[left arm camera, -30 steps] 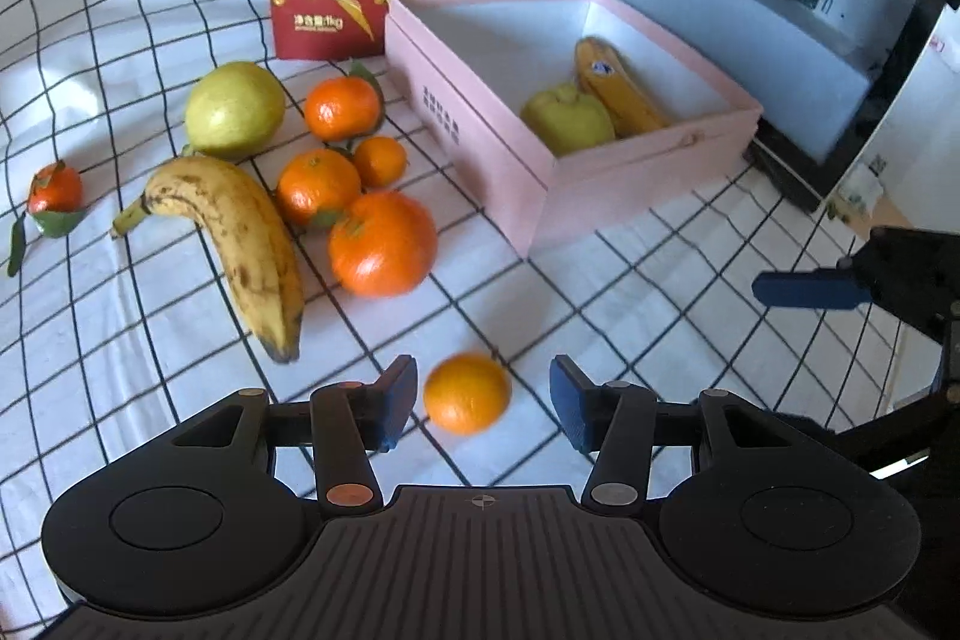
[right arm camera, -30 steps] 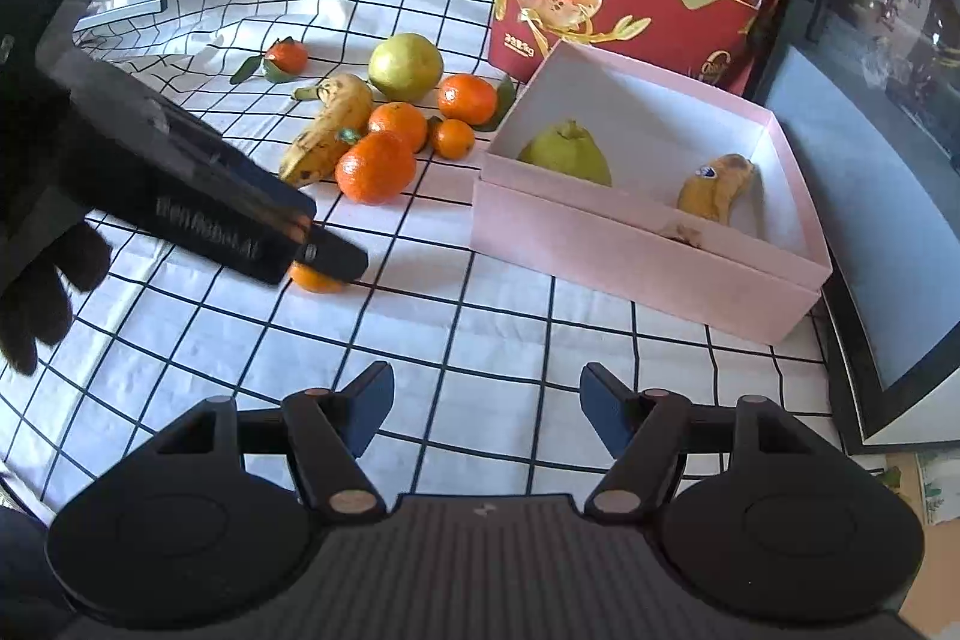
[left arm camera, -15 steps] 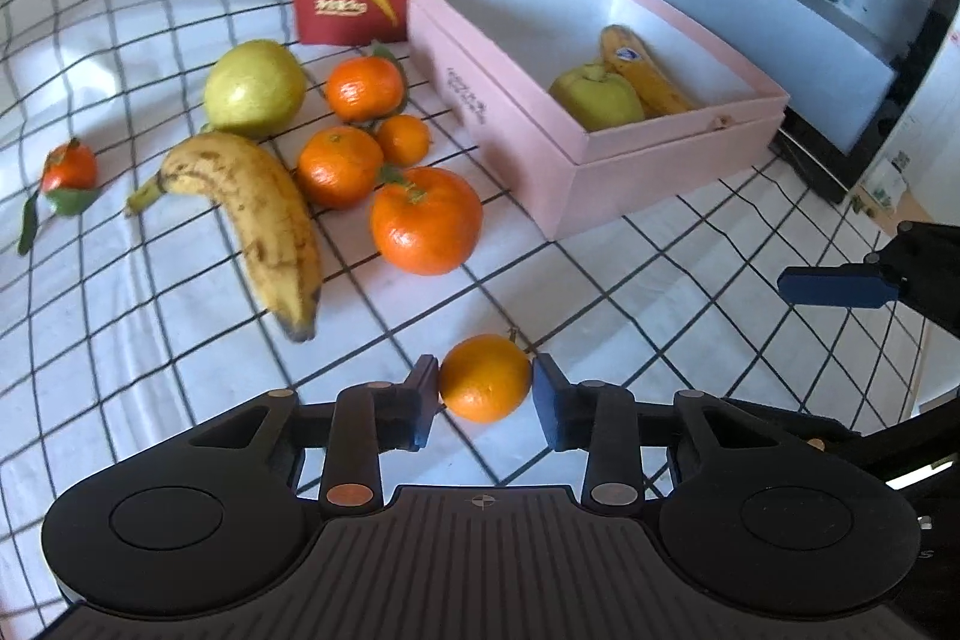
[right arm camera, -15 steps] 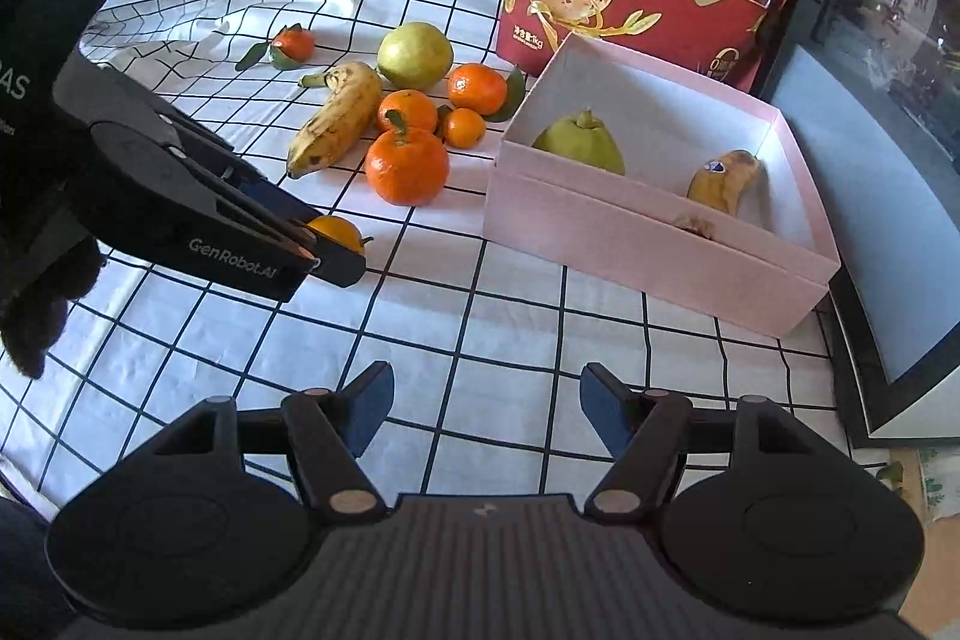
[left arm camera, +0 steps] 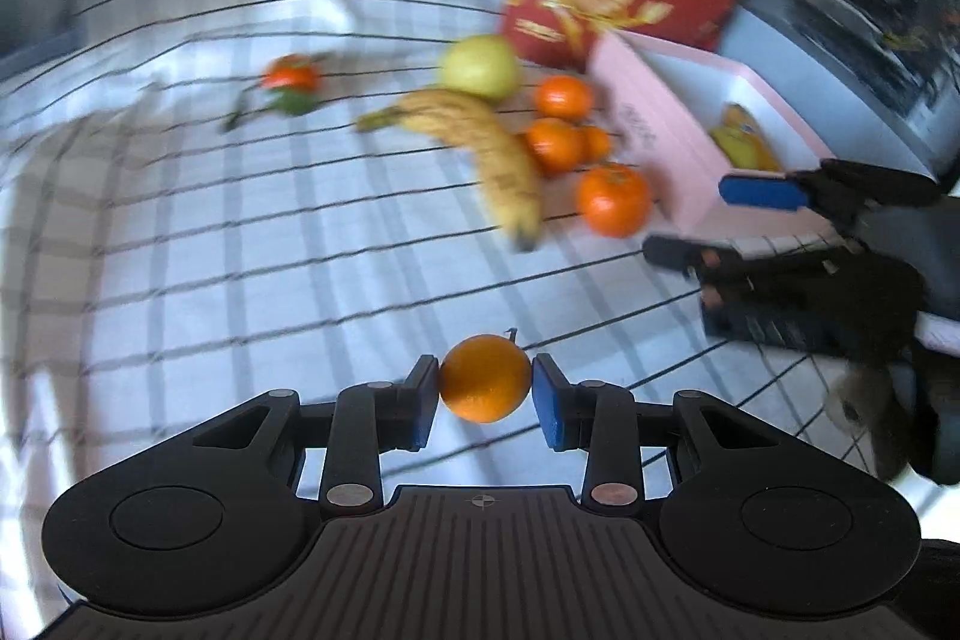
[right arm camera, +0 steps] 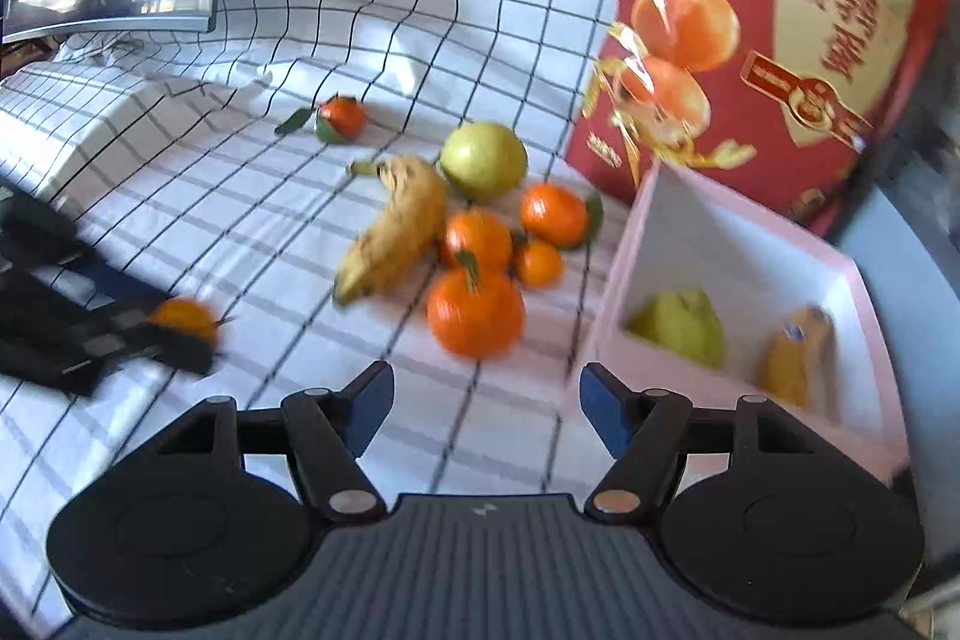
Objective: Organize fruits
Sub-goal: 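Carry the mandarin toward the pink box with the left tool while the right tool grasps another mandarin, then lower the held mandarin into the pink box and open the right tool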
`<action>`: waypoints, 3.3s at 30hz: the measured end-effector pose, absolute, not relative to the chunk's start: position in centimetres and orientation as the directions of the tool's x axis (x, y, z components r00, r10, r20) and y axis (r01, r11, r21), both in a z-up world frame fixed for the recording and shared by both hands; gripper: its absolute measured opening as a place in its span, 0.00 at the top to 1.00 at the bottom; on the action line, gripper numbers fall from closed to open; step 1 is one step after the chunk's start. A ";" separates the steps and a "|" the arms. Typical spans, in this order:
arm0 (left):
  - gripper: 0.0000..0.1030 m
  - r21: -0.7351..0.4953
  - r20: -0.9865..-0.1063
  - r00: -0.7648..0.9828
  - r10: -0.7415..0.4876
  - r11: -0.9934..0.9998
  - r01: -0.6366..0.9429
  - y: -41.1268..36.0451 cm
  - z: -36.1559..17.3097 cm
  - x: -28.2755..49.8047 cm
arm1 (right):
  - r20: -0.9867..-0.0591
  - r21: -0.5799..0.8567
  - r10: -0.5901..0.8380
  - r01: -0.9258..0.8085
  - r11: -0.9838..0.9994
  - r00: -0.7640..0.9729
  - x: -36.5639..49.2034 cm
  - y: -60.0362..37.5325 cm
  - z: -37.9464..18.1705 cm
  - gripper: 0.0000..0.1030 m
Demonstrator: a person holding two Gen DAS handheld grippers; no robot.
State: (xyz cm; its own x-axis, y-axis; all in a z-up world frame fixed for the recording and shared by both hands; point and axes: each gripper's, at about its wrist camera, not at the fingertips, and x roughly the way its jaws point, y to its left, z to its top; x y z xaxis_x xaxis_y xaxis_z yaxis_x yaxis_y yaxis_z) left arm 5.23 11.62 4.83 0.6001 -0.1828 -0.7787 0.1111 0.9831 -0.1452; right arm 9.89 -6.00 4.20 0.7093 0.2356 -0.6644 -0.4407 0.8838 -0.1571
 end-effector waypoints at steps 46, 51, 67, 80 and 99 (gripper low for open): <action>0.63 -0.578 -0.591 0.405 -0.697 0.717 0.390 -11.0 7.0 25.7 | -0.665 -0.138 -0.120 0.037 0.990 0.737 3.7 -24.0 9.1 0.53; 0.63 -0.519 -0.561 0.506 -0.655 0.755 0.401 -7.6 8.5 23.5 | -0.677 -0.135 -0.102 0.014 0.991 0.729 5.1 -24.4 8.6 0.53; 0.63 -0.395 -0.667 0.612 -0.425 0.898 0.193 4.9 5.4 12.4 | -0.656 -0.197 -0.076 -0.073 0.978 0.751 19.4 -21.7 6.3 0.53; 0.63 -0.309 -0.721 0.642 -0.261 0.950 0.039 8.9 4.3 11.7 | -0.654 -0.125 -0.044 -0.050 0.991 0.756 16.1 -21.0 5.7 0.46; 0.62 -0.168 -0.754 0.651 -0.089 0.984 -0.060 5.8 4.2 21.1 | -0.684 -0.160 0.083 -0.260 0.952 0.725 7.0 -15.2 5.8 0.40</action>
State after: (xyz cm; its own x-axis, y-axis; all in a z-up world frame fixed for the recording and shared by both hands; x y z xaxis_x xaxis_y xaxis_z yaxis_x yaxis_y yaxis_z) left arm 21.05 5.84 4.20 0.6505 -0.0890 -0.7543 -0.0601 0.9840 -0.1680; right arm 7.01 -15.20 5.75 0.7247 0.0827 -0.6841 -0.2600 0.9522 -0.1603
